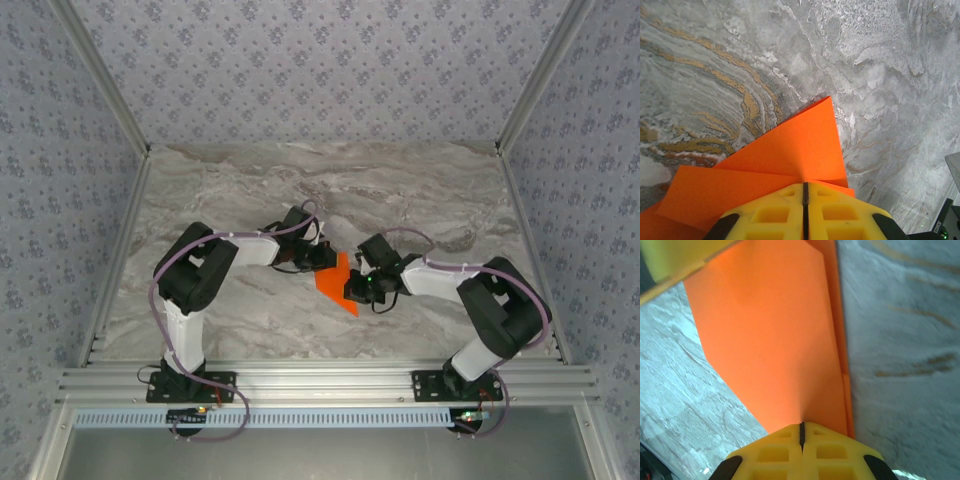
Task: Fold a paper plane with a square sheet of paper (fold left side to right side)
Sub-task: Fourth fold the wing at the center of the table.
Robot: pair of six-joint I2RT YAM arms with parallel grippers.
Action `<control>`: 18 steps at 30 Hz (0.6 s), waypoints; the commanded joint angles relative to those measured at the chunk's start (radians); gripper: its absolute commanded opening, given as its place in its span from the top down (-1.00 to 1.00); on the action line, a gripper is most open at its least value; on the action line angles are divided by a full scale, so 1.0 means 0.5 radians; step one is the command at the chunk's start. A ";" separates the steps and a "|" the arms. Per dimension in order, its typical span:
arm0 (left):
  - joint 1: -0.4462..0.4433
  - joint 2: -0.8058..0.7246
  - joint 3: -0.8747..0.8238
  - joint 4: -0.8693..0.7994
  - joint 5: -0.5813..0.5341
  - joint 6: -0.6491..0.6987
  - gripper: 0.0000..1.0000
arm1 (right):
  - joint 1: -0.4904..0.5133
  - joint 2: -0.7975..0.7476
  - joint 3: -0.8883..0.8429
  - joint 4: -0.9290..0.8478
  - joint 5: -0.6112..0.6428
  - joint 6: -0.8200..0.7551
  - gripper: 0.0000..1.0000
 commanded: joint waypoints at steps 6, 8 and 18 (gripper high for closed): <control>0.006 0.029 -0.056 -0.090 -0.154 0.039 0.83 | 0.043 -0.135 -0.218 -0.489 0.054 -0.031 1.00; 0.003 0.026 -0.057 -0.093 -0.155 0.042 0.83 | 0.043 -0.164 -0.246 -0.521 0.052 -0.042 1.00; 0.023 -0.044 0.027 -0.123 -0.059 0.030 0.80 | 0.011 -0.355 -0.213 -0.696 0.028 -0.216 1.00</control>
